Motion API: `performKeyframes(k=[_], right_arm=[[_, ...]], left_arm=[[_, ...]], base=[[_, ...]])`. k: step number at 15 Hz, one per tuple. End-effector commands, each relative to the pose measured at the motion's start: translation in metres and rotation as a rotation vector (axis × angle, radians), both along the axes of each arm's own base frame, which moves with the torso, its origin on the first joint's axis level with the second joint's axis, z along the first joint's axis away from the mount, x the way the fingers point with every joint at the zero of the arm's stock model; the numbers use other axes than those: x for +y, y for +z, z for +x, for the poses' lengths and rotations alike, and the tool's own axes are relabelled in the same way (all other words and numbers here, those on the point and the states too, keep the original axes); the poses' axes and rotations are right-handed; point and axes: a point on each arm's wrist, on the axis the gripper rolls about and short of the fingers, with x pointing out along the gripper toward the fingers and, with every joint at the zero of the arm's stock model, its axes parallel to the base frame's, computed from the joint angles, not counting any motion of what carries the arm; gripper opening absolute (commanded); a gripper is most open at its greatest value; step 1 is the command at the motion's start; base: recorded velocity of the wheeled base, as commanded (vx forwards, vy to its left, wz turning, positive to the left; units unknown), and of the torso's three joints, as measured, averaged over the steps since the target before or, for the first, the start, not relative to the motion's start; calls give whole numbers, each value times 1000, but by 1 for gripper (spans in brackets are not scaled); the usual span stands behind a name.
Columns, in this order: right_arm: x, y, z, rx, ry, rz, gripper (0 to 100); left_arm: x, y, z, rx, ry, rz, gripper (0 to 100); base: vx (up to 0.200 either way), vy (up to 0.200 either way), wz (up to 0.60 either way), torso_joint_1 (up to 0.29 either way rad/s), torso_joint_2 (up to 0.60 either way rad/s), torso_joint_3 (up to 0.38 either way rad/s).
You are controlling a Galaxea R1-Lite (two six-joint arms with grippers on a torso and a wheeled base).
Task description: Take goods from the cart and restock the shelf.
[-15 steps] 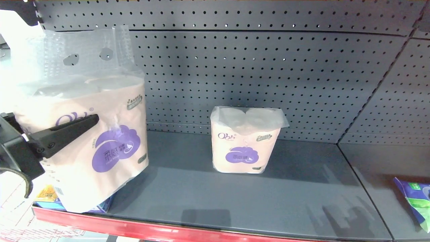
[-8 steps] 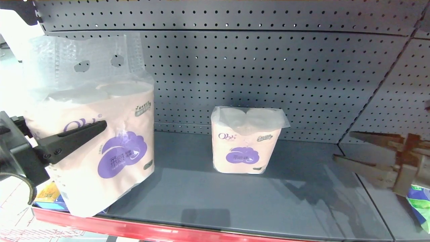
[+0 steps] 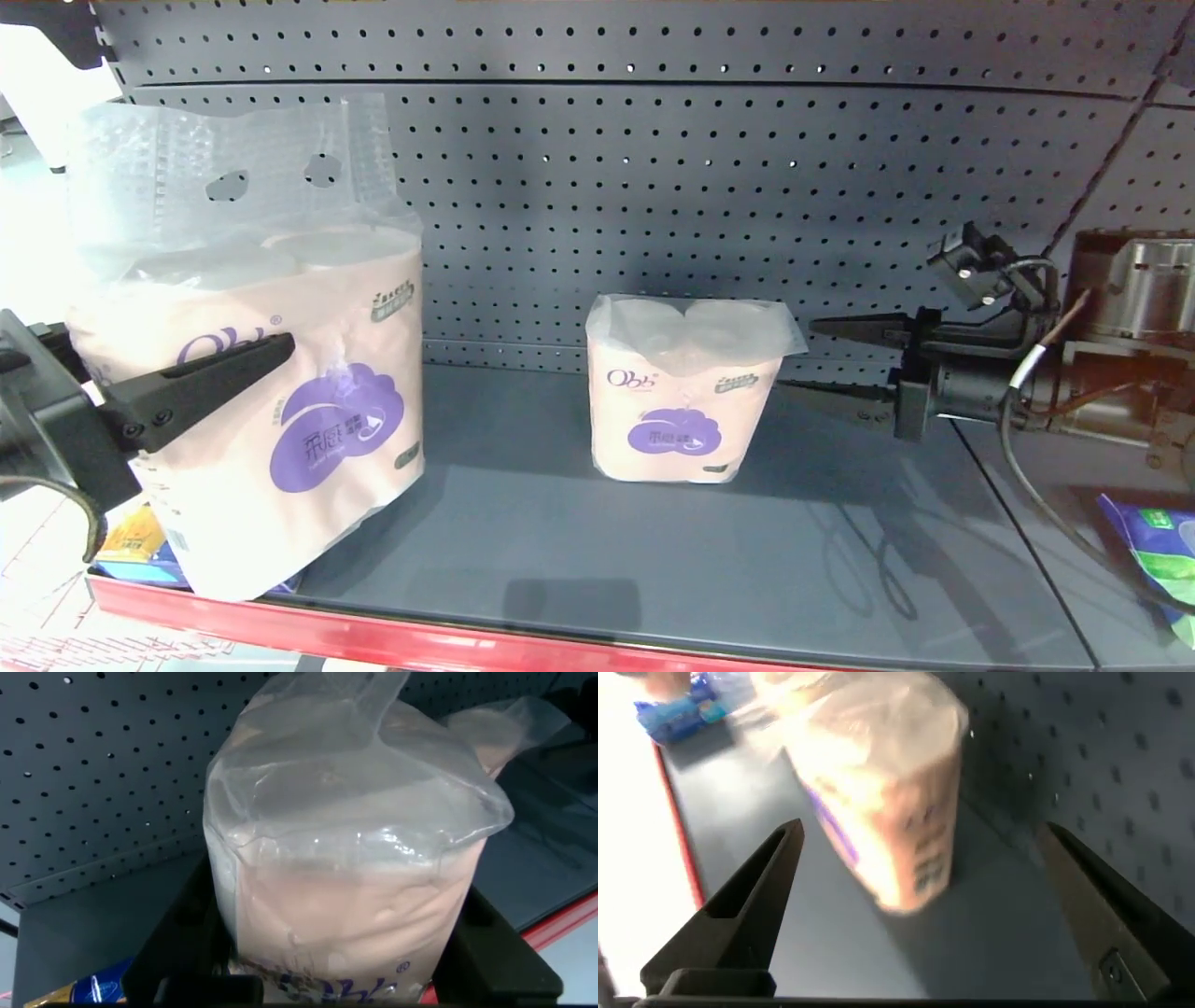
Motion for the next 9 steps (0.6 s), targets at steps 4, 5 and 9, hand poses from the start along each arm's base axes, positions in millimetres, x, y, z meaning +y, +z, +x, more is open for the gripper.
performKeyframes(k=[4,5,9], right_arm=[[12,-15,19,44,51,-6,100],[13,-16,20,48,67,-2,100],[26,-20,26,34,132,-14,100]], left_arm=[[1,0,-1,-2,15,0,0],[1,0,-1,-2,15,0,0],[0,-1,0,2,15,2,0]], base=[[0,0,0,0,0,0],[0,0,0,0,0,0],[0,0,0,0,0,0]])
